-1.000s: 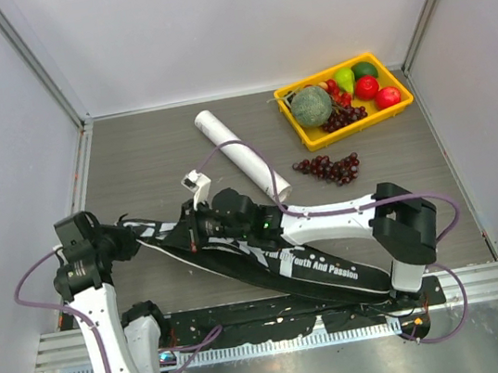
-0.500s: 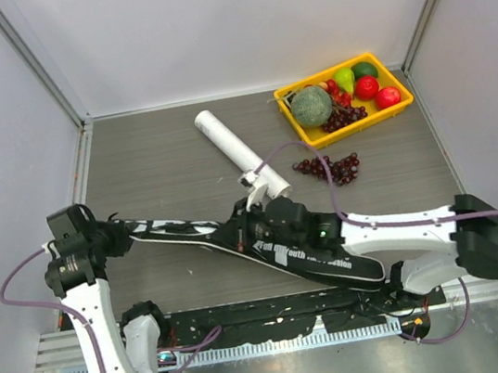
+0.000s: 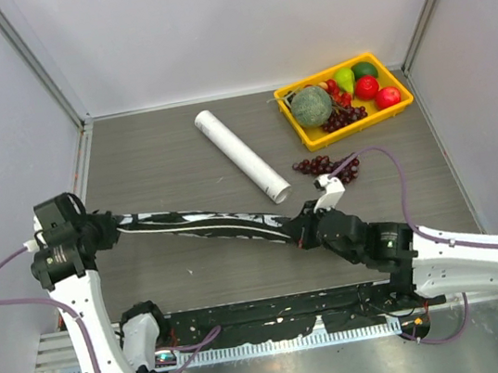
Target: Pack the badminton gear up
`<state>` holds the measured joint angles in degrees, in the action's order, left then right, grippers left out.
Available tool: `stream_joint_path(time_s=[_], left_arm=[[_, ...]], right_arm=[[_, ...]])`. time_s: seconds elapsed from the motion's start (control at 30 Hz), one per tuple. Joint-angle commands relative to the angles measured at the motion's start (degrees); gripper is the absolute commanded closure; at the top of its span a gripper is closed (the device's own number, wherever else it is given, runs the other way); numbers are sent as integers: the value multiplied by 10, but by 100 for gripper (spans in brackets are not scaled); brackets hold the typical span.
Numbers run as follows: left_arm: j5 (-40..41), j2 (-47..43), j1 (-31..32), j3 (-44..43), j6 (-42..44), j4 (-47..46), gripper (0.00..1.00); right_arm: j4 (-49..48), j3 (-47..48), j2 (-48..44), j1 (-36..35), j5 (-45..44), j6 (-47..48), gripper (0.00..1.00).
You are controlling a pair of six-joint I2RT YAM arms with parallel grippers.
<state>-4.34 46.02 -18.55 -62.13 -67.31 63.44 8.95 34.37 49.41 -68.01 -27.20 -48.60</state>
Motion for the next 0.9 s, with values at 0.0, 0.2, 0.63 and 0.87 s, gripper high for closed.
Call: stream_joint_path(time_s=[0.0, 0.2, 0.63, 0.87], left_arm=[[67, 22, -10, -59, 4, -19, 100], [71, 57, -25, -85, 19, 3, 100], [70, 122, -112, -131, 63, 37, 100], [46, 148, -134, -118, 83, 27, 100]], right_arm=[[184, -2, -54, 11, -181, -53, 95], [354, -4, -103, 53, -299, -130, 95], [330, -38, -160, 283, -248, -12, 95], [101, -113, -109, 436, -49, 90, 95]])
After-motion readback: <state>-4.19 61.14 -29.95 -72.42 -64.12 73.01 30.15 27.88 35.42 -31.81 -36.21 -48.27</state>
